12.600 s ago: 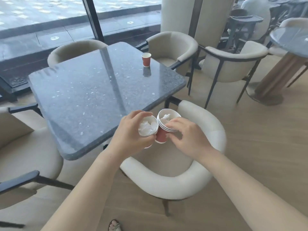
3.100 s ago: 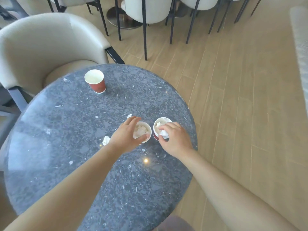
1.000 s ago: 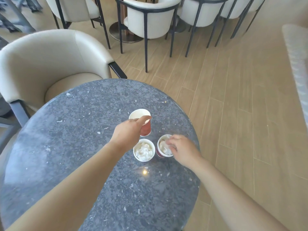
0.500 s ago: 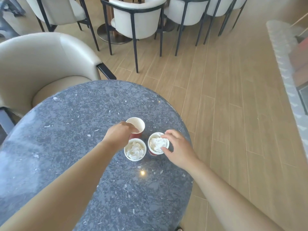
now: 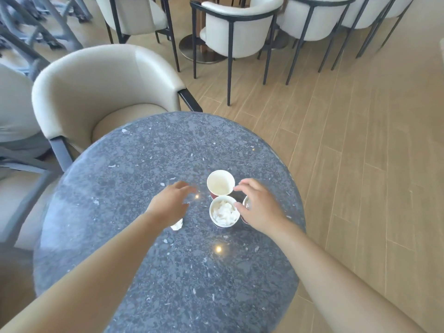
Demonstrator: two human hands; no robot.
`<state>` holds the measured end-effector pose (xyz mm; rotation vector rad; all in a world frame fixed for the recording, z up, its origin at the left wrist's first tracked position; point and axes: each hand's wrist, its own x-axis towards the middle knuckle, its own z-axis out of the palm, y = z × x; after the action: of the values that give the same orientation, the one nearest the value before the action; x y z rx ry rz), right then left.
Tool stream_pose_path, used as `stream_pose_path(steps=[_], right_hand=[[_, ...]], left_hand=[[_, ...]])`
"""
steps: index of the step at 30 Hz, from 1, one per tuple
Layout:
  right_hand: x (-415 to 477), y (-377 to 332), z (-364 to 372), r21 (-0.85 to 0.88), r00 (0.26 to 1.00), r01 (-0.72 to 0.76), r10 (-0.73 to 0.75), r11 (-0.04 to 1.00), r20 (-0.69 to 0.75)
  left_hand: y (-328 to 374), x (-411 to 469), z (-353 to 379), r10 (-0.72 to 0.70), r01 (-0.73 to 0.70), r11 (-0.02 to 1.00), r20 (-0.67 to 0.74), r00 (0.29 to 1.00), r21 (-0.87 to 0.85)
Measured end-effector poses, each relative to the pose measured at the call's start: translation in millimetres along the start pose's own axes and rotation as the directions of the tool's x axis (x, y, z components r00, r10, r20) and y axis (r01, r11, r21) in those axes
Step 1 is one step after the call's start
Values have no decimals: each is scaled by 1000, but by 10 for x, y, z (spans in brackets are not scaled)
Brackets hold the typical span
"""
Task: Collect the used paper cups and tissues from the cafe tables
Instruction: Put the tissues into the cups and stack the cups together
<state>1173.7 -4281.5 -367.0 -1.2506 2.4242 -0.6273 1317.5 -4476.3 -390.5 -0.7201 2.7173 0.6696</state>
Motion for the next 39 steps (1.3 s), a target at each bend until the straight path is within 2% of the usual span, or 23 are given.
stream_pose_path(steps=[4,9,13,15,17,20,23,25,27,35,39], right_hand=[[97,-58,78,11,1000,15,-15,1000,17],[111,-3,103,5,1000,3,-3,1000,14],[102,74,81,0,1000,-14,14,1000,-1],[86,118,67,2,1000,-21,21,1000,-3],[60,157,54,11,1000,-31,31,999,-4],[1,208,35,23,999,-48,48,999,-19],[-64,248,3,30,998,-55,56,998,-24],[-97,265,-23,30,998,-60,61,998,-22],[-125,283,-51,20,998,-63,64,998,-23],[-212,360,-27,3,995,-95,95,995,-34],[-222,383,4,4,994,-109,109,994,-24]], left_hand=[[-154,-95,140,-38,20,993,157,987,112],[-263,-94,337,-90,47,986,274,957,158],[-293,-72,407,-103,76,991,284,953,106],[-245,-23,333,-84,77,996,187,979,45],[-132,61,182,-66,66,995,-5,998,-77],[161,220,-96,-38,-47,961,-297,954,-273],[496,314,-236,71,-230,914,-429,901,-334],[650,336,-211,181,-290,921,-375,909,-259],[704,346,-130,228,-274,951,-266,936,-147],[619,193,26,256,-265,963,-146,956,-42],[591,125,91,240,-245,968,-87,967,-61]])
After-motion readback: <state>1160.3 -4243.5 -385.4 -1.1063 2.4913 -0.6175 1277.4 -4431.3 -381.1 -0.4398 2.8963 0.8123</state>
